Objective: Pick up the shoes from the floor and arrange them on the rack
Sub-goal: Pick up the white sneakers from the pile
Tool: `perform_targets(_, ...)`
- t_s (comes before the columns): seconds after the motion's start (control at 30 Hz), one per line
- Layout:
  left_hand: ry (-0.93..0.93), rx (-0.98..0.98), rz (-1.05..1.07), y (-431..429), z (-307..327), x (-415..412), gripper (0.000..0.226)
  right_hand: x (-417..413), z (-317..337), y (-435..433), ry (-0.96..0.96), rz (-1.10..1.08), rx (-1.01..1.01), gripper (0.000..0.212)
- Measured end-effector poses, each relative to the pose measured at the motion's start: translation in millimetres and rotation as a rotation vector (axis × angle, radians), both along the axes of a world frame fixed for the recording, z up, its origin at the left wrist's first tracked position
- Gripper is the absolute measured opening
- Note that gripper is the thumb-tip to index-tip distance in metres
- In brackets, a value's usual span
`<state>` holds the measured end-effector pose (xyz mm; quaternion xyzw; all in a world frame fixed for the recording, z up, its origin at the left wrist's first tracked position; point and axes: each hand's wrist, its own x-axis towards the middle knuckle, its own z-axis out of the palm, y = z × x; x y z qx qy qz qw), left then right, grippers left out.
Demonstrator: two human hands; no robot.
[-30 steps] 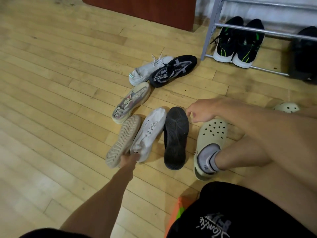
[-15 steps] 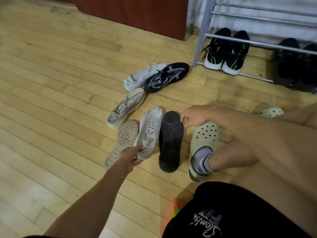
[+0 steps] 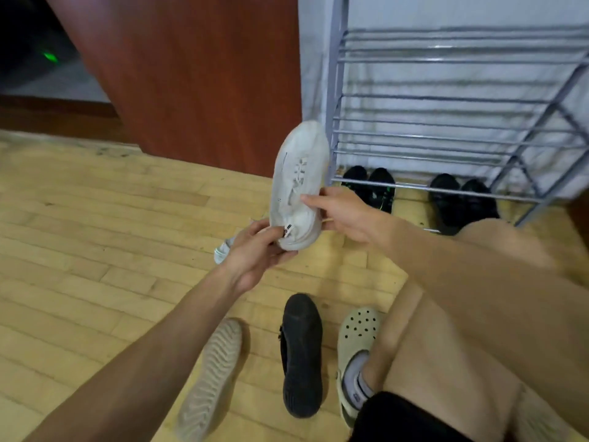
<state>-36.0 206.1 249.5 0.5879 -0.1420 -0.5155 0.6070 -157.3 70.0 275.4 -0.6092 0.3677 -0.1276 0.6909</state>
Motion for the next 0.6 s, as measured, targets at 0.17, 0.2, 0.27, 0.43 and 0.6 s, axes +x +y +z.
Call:
perform_targets(0.17, -0.398, -0.012, -0.204, -46, 72, -22, 0.035, -45, 69, -27, -0.111, -0.146, -0.091, 0.028)
perform_targets(0.2, -0.458, -0.04, -0.227, -54, 86, -27, 0.037, -55, 81, -32, -0.115, -0.161, -0.119, 0.028)
perform_targets(0.27, -0.499, -0.106, -0.274, -71, 113, -38, 0.039, -75, 103, -42, -0.114, -0.19, -0.172, 0.03)
perform_targets(0.43, -0.478, -0.18, -0.36, -110, 166, -71, 0.018, -127, 142, -65, -0.184, -0.263, -0.21, 0.03)
perform_targets(0.6, -0.626, -0.168, -0.481, -151, 189, -137, 0.034, -204, 164, -88, -0.157, -0.257, -0.302, 0.035)
